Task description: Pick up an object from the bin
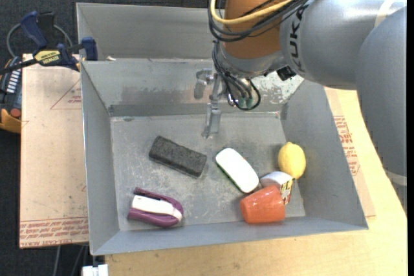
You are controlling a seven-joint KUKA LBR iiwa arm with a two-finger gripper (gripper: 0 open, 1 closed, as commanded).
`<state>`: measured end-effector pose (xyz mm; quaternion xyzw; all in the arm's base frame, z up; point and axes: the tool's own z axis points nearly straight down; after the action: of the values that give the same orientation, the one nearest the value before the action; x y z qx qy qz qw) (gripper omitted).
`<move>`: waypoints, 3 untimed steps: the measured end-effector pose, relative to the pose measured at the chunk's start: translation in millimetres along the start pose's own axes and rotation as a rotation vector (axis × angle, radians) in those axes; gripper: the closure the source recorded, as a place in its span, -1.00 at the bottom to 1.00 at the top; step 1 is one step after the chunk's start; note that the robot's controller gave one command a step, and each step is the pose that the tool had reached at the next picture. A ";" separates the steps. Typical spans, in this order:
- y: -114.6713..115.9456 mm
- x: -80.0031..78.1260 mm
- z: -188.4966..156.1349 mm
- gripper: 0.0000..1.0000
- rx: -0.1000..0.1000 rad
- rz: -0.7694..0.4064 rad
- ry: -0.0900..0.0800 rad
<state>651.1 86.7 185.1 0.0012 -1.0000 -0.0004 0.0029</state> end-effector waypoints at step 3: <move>47.8 52.1 58.4 -1.00 -0.003 0.455 -0.008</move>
Offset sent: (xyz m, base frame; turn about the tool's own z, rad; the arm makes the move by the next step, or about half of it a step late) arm -0.0496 0.0424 -0.1151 0.2731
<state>598.5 134.4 127.0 -0.2244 -0.9745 -0.0015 -0.0009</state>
